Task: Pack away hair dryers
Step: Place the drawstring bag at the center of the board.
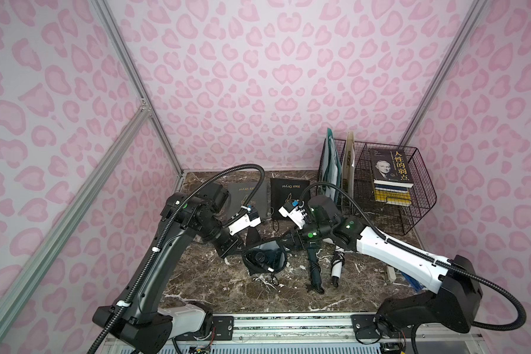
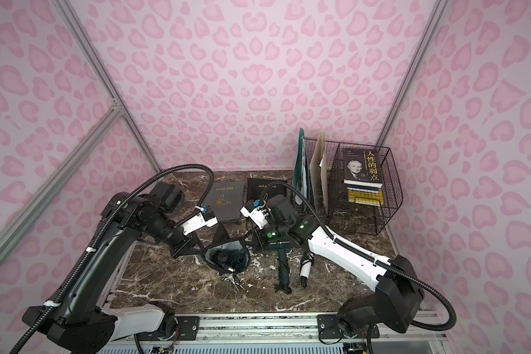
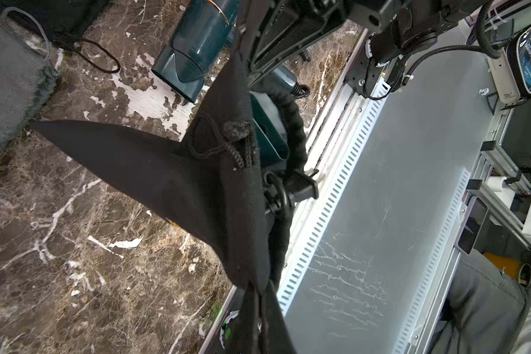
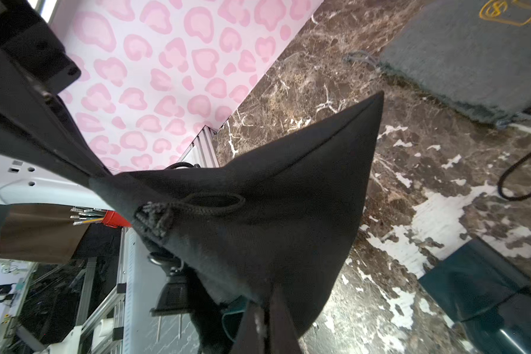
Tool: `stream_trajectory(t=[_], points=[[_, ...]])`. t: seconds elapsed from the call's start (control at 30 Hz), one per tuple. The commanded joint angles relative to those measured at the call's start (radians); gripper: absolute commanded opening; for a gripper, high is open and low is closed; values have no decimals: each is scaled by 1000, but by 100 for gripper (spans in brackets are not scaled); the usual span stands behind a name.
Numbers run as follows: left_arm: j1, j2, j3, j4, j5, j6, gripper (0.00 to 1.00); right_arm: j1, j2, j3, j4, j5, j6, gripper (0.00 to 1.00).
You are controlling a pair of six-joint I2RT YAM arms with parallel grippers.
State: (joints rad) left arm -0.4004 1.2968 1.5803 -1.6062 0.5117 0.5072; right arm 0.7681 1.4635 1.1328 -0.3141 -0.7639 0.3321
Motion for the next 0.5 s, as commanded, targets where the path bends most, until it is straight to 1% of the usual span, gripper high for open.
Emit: stream_trajectory(t=[0.0, 0.07, 0.27, 0.37, 0.43, 0.47], points=[[2, 29, -1, -43, 62, 1, 2, 4, 62, 40, -48, -15, -19, 0], [2, 53, 10, -24, 72, -11, 2, 18, 94, 81, -58, -7, -25, 0], [5, 83, 58, 36, 24, -83, 2, 22, 113, 150, -84, 40, -10, 0], [20, 125, 165, -21, 74, -91, 2, 22, 109, 203, -121, -26, -33, 0], [22, 149, 222, -55, 106, -84, 2, 20, 123, 220, -183, -47, -88, 0], [23, 158, 232, -70, 123, -83, 2, 16, 133, 258, -216, -45, -111, 0]])
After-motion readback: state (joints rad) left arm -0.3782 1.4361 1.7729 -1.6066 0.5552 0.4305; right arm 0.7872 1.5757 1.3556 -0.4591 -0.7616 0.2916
